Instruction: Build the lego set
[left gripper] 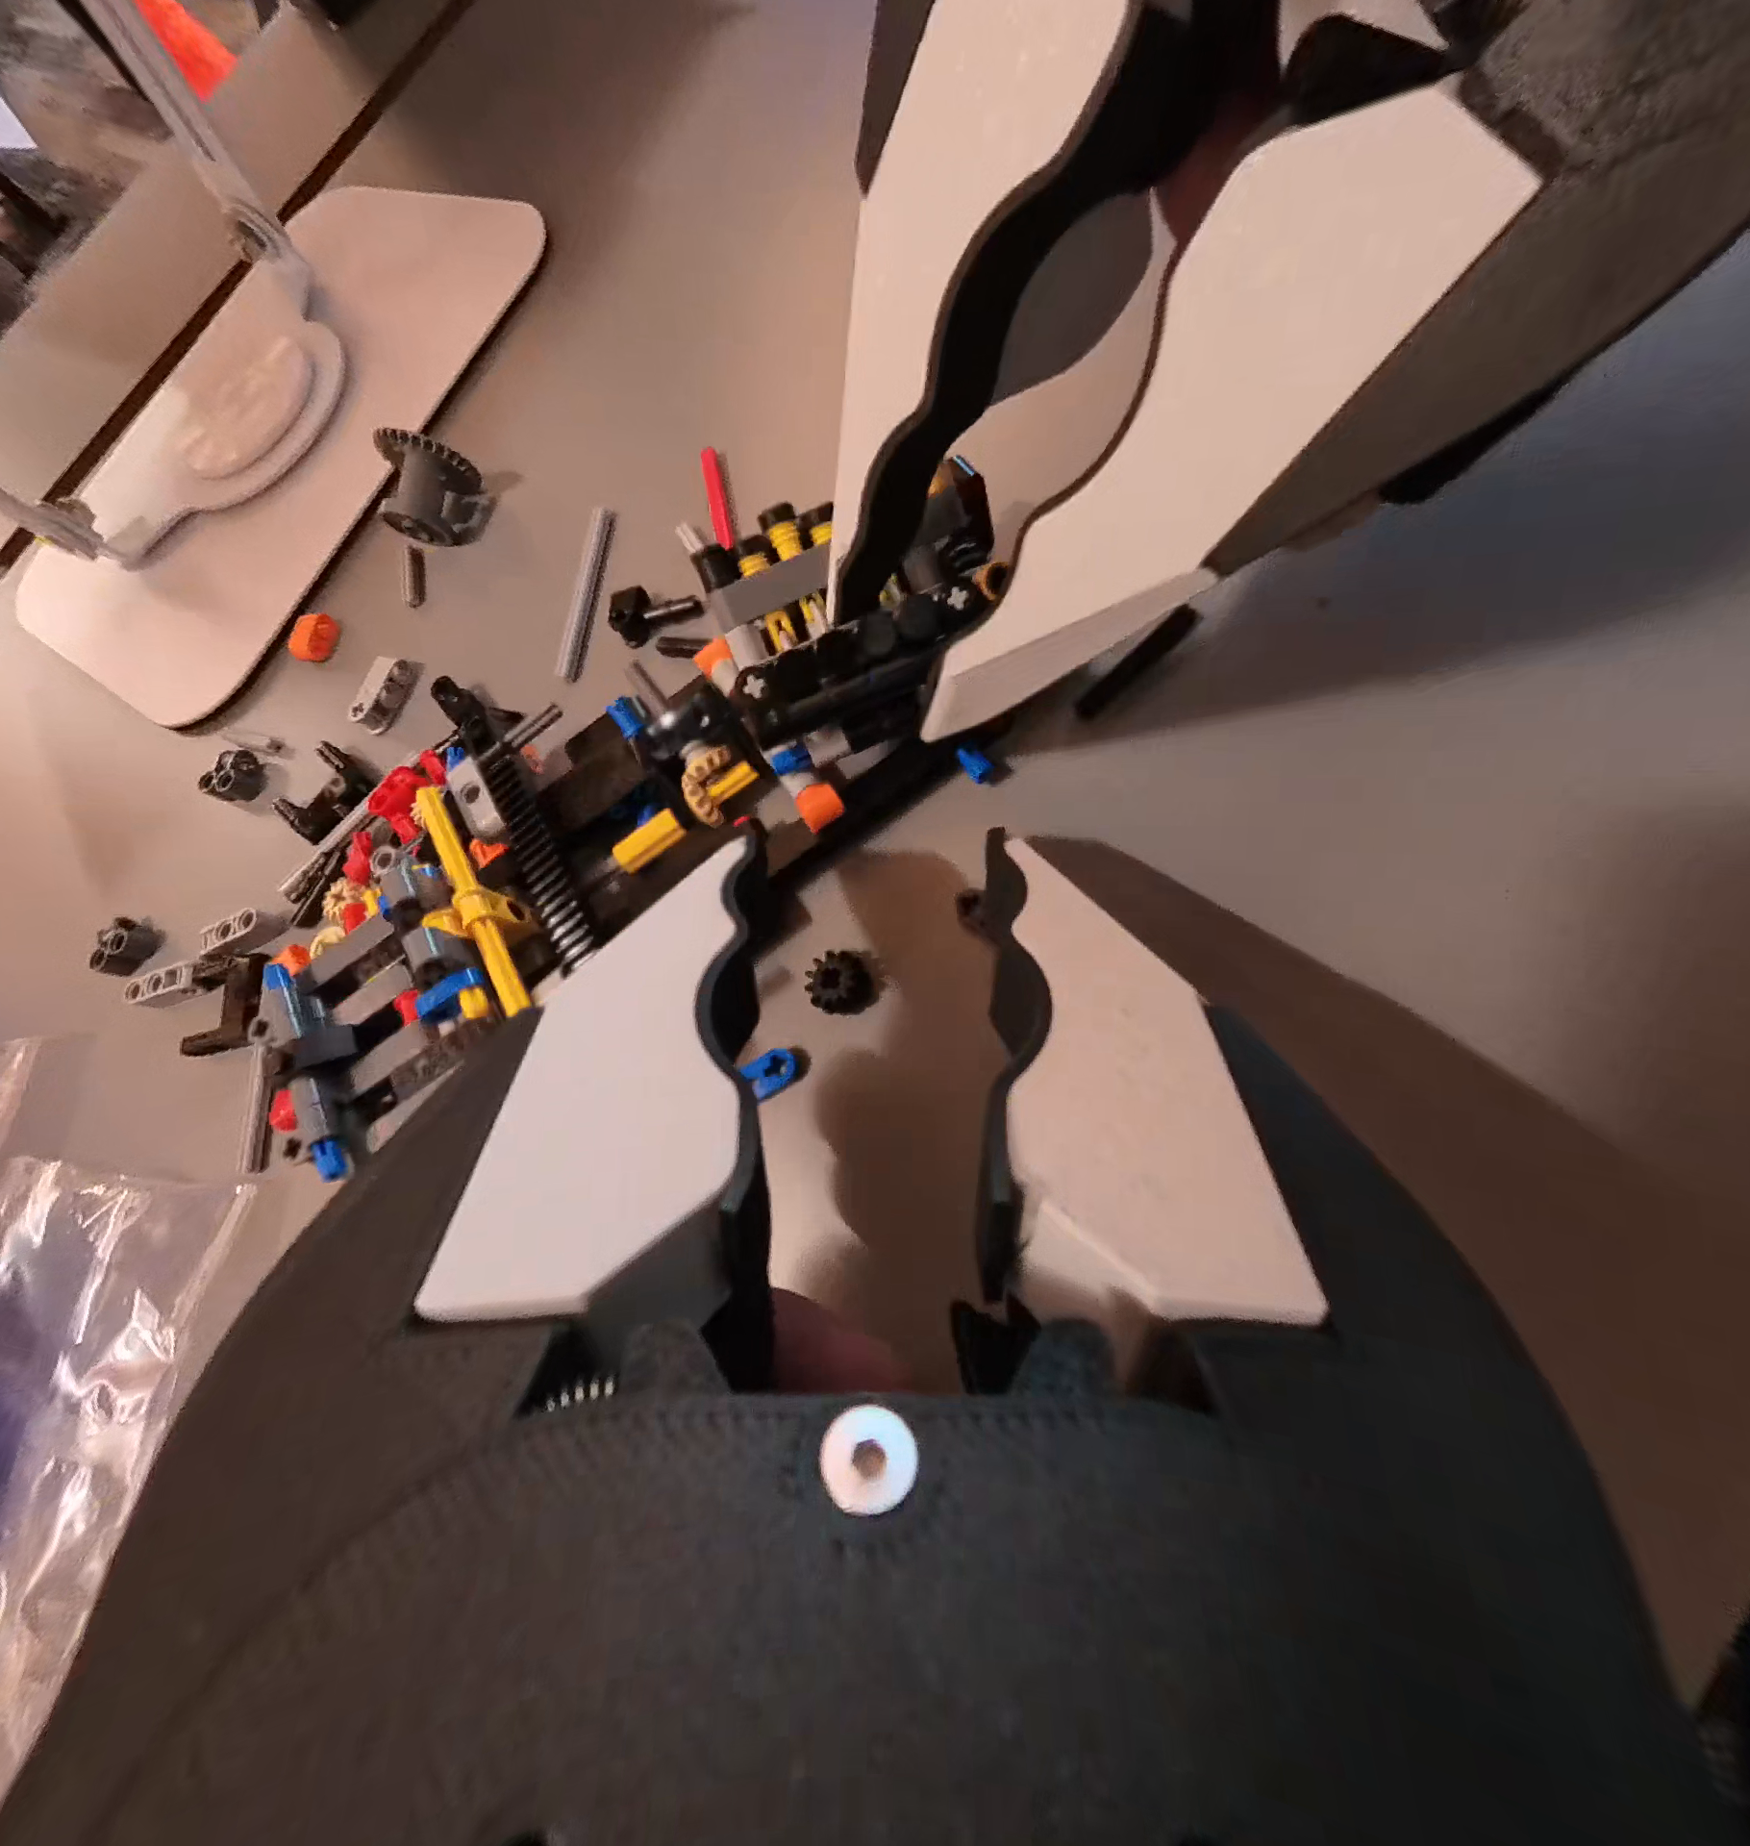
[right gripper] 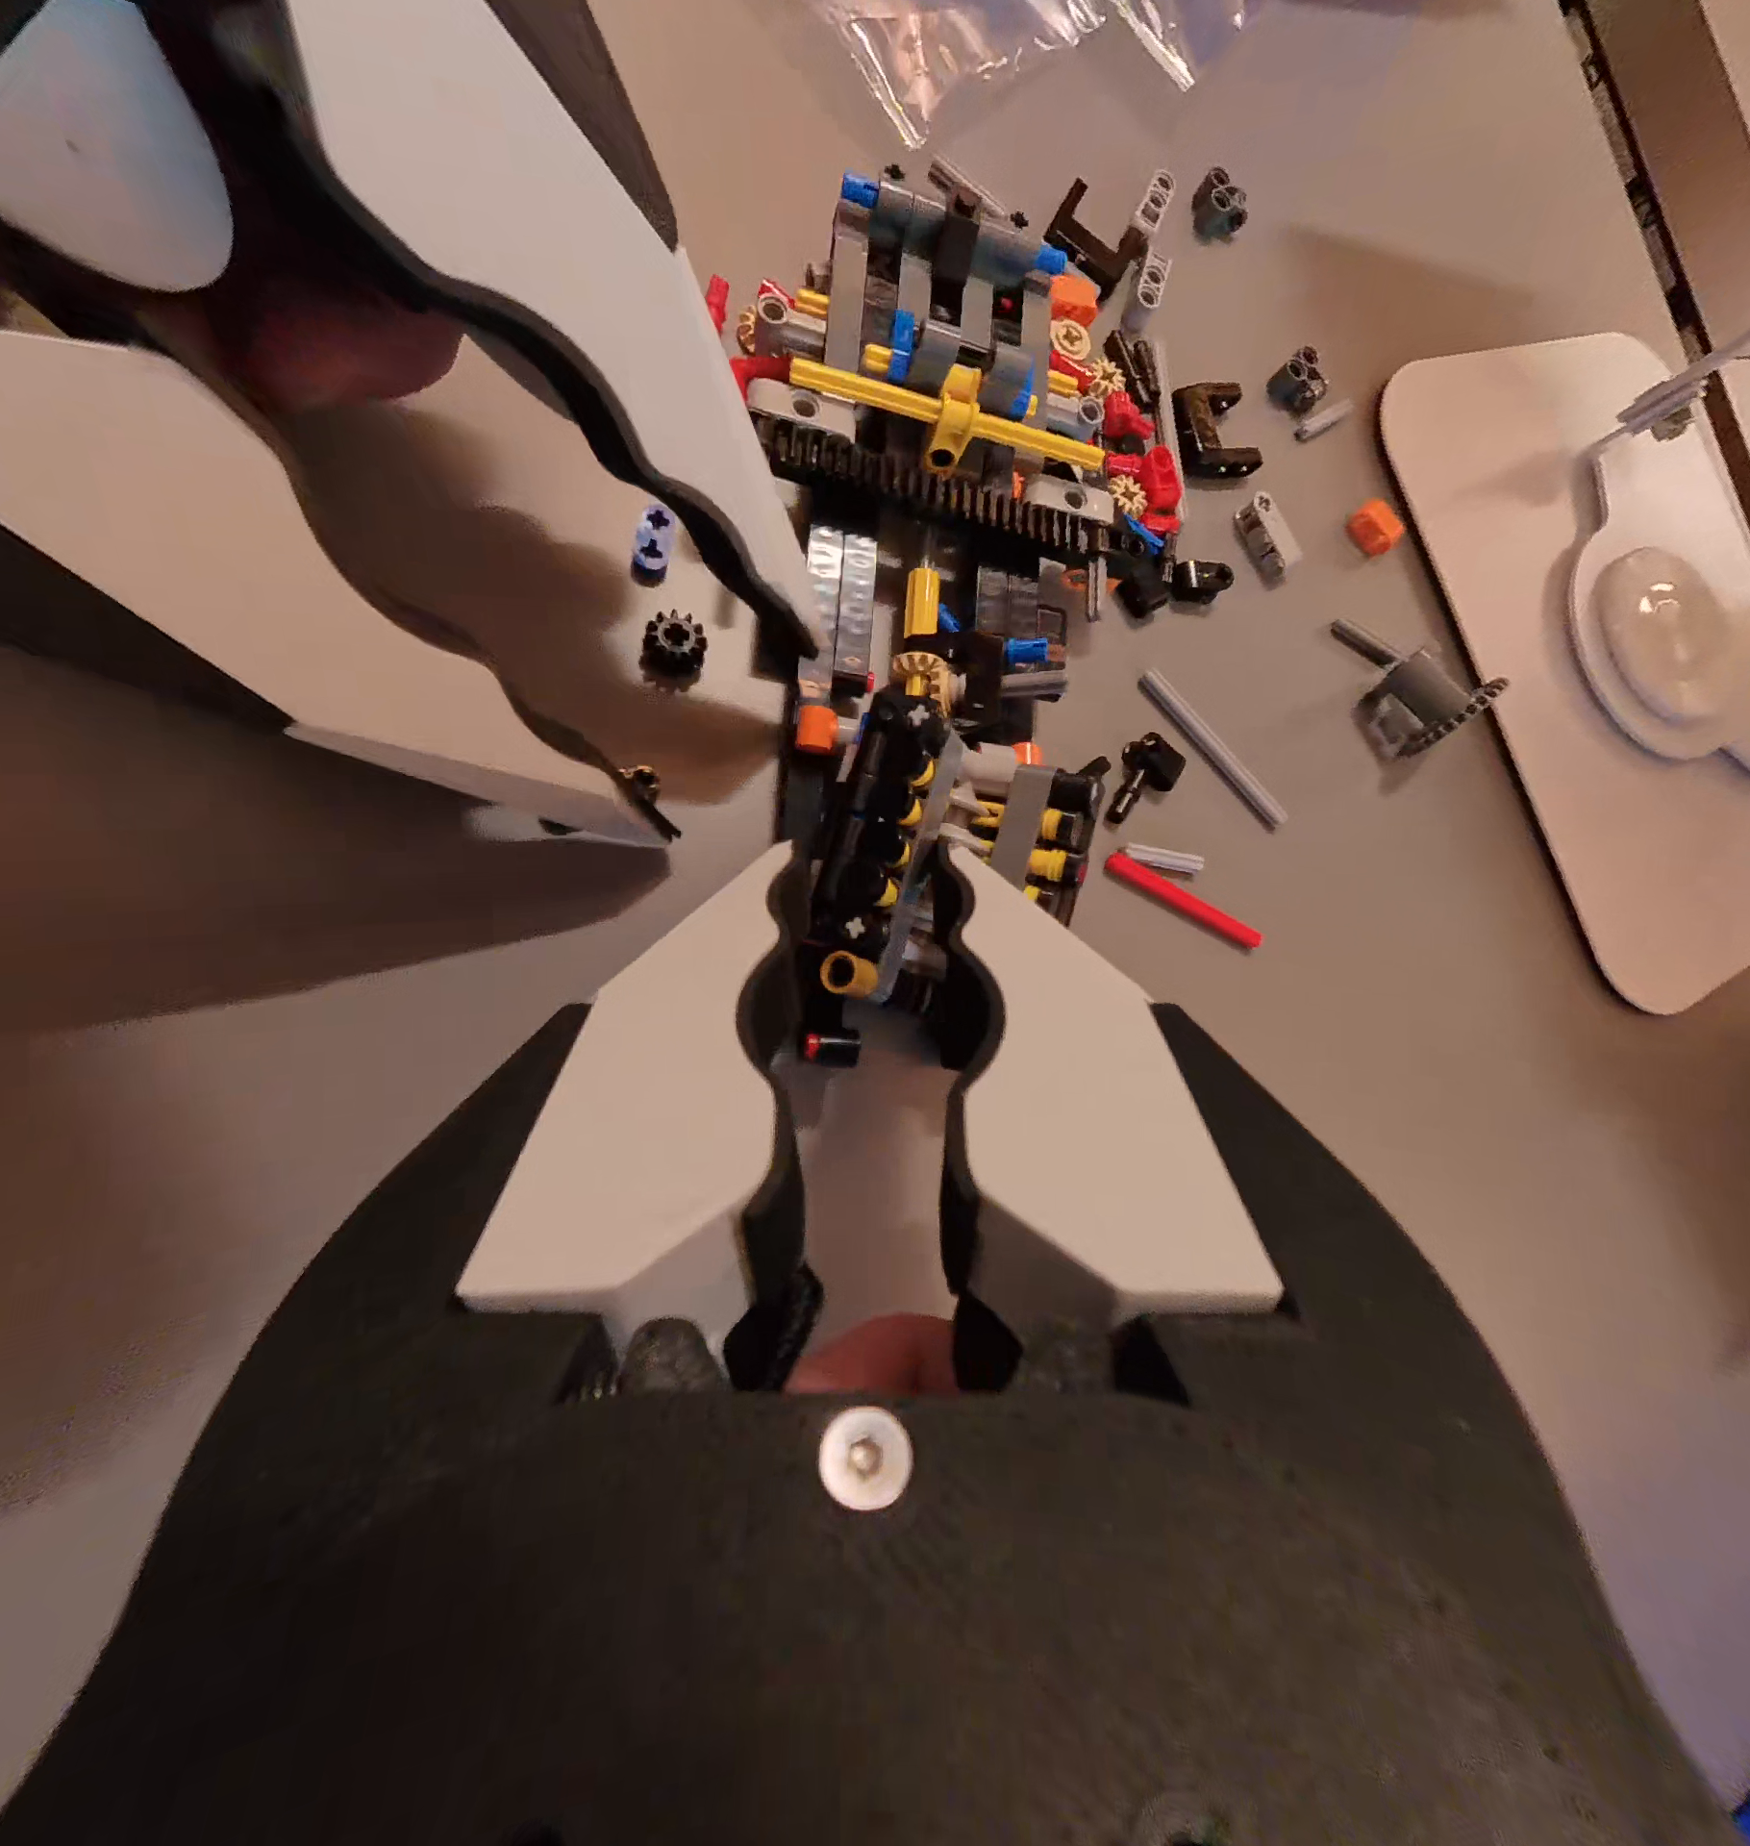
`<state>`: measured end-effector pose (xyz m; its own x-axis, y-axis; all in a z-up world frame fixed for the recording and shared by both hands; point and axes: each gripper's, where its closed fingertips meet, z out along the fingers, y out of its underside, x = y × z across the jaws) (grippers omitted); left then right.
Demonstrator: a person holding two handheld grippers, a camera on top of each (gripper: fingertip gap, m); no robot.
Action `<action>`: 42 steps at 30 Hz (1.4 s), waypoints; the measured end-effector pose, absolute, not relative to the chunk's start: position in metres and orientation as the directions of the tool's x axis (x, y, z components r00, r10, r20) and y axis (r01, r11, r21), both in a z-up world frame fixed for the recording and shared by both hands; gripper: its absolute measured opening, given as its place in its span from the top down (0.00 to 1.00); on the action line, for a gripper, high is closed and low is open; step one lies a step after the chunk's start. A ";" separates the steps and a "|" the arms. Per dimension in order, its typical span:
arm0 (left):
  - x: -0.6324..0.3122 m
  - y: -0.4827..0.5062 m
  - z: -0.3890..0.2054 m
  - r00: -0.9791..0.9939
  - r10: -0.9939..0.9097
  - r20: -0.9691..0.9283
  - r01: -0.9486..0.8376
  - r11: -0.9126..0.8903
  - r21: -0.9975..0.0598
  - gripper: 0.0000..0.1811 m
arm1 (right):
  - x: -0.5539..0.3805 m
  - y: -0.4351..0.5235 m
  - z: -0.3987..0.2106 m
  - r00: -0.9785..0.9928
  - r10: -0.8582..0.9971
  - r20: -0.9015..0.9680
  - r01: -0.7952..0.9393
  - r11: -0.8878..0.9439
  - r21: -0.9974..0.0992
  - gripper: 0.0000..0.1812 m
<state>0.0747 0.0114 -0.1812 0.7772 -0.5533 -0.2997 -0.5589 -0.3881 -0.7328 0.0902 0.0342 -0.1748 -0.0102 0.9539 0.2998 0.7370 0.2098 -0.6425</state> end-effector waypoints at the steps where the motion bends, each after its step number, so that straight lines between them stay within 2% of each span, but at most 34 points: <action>1: 0.075 0.012 -0.183 0.779 -0.557 -0.288 -0.554 -0.398 -0.731 0.77 | 0.090 0.035 -0.175 -0.012 0.952 0.306 0.736 0.215 -0.642 0.88; 8: 0.073 0.017 -0.176 0.808 -0.536 -0.243 -0.497 -0.399 -0.771 0.78 | 0.093 0.038 -0.170 -0.010 0.958 0.287 0.700 0.211 -0.682 0.89; 12: 0.077 0.021 -0.164 0.836 -0.523 -0.165 -0.411 -0.398 -0.820 0.81 | 0.094 0.037 -0.152 -0.004 0.966 0.258 0.617 0.206 -0.760 0.89; 17: 0.090 0.023 -0.142 0.849 -0.527 0.033 -0.206 -0.387 -0.899 0.82 | 0.095 0.027 -0.122 0.000 0.969 0.249 0.442 0.223 -0.869 0.89; 20: 0.097 0.023 -0.129 0.834 -0.533 0.140 -0.082 -0.371 -0.925 0.84 | 0.098 0.026 -0.111 0.010 0.963 0.270 0.394 0.244 -0.886 0.89; 22: 0.099 0.024 -0.120 0.825 -0.537 0.175 -0.020 -0.338 -0.941 0.89 | 0.100 0.026 -0.104 0.012 0.963 0.268 0.372 0.244 -0.895 0.89; 33: 0.108 0.014 -0.088 0.710 -0.627 0.321 0.183 -0.276 -0.943 0.85 | 0.107 0.018 -0.093 -0.050 0.951 0.304 0.337 0.303 -0.892 0.89; 36: 0.109 0.014 -0.087 0.697 -0.628 0.346 0.217 -0.275 -0.936 0.90 | 0.105 0.016 -0.092 -0.060 0.952 0.299 0.315 0.302 -0.900 0.89; 42: 0.112 0.009 -0.077 0.650 -0.667 0.364 0.272 -0.243 -0.931 0.93 | 0.108 0.009 -0.082 -0.106 0.974 0.199 0.225 0.219 -0.949 0.89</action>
<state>0.1121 0.0086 -0.0766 0.6497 -0.6674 0.3640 0.2715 -0.2435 -0.9311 0.1079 0.0095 -0.0822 -0.1065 0.9741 0.1993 0.2250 0.2189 -0.9495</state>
